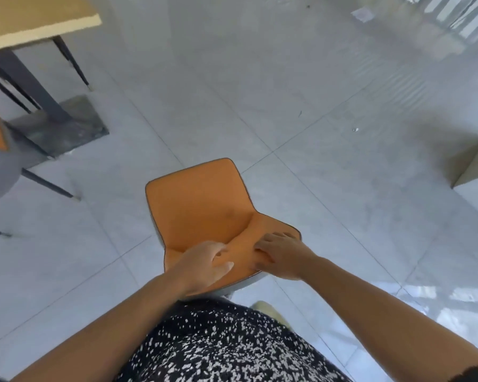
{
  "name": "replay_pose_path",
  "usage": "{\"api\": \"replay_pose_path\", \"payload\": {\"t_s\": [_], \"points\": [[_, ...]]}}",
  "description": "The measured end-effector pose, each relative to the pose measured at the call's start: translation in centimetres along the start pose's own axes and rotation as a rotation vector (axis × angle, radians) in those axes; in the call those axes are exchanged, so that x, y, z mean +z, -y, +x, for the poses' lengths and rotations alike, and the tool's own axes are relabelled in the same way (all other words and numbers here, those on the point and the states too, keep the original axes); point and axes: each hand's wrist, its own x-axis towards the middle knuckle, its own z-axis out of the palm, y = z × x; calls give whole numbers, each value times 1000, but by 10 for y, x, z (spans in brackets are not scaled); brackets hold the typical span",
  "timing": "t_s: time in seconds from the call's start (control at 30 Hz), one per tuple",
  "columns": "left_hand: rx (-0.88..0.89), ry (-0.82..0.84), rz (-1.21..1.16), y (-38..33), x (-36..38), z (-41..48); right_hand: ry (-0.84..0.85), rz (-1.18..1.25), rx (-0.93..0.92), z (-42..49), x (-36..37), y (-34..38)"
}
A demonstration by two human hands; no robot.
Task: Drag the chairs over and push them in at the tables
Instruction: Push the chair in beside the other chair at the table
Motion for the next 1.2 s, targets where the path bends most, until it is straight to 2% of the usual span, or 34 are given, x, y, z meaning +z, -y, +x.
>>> {"api": "replay_pose_path", "payload": {"t_s": [0.17,0.37,0.47,0.77,0.93,1.03,1.2], "points": [[-128,-66,-14,-5,12,-6,-19,-20,-90,13,2,-20],[-241,-384,-10,-29,46,-30,-150,30,-166,20,-1,-38],[-344,-479,40,-31,66,-34,-216,45,-213,18,5,-36],[-439,-491,212,-42,99,-49,-253,-59,-258,0,23,-47],[-464,-519,237,-39,103,-55,-232,-96,-160,-17,23,-34],[-483,-463,242,-32,92,-53,-192,-54,-56,-20,19,-21],[-504,-440,229,-25,88,-50,-238,-18,-41,-22,22,-20]]}}
